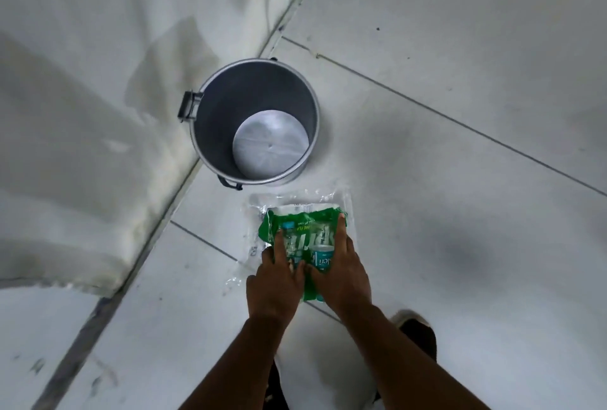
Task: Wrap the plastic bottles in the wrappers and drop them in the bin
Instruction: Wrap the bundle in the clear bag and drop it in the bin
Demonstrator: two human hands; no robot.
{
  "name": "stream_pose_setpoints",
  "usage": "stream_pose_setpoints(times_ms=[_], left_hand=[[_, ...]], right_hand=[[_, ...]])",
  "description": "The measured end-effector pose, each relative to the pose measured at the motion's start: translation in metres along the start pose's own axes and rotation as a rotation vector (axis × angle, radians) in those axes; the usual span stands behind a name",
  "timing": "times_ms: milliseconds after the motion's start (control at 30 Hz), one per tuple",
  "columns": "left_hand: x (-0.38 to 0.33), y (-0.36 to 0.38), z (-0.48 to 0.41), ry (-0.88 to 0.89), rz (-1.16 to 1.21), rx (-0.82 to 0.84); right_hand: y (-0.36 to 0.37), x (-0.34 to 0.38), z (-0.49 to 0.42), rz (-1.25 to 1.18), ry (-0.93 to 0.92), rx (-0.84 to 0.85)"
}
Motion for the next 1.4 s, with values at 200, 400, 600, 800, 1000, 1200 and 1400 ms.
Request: stream_pose_setpoints(times_ms=[200, 400, 600, 800, 1000, 1200, 1400], left_hand=[[0.027, 0.031, -0.01, -0.04, 0.02, -0.002], [0.038, 0.053, -0.029, -0.016, 0.061, -0.044], [0.045, 0.06, -0.044, 0.015, 0.014, -0.066], [0.039, 0.062, -0.048, 0.032, -0.024, -0.046], [0.041, 0.068, -0.052, 0.029, -0.008, -0.021], [0.042, 0.071, -0.053, 0.038, 0.026, -0.014], [0.042, 0.032, -0.041, 0.114, -0.125, -0.255]], right_hand=[[0.037, -0.007, -0.008, 0.027, -0.032, -0.002], [0.057, -0.012, -0.022, 0.08, -0.076, 0.001], [0.065, -0.015, -0.036, 0.103, -0.097, 0.016], [0.069, -0.02, -0.041, 0.139, -0.06, 0.027], [0.074, -0.025, -0.045, 0.142, -0.048, 0.041], [0.077, -0.029, -0.05, 0.195, -0.059, 0.054], [0.044, -0.022, -0.035, 0.286, -0.067, -0.066]])
Point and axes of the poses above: each hand's wrist, its own z-axis away from the middle knuckle, its own y-axis out of the palm, x = y × z, the point moved 5 cm from there along -z, towards the middle knuckle, and after that the axes turned 10 degrees about -x, right-handed, at the moved point
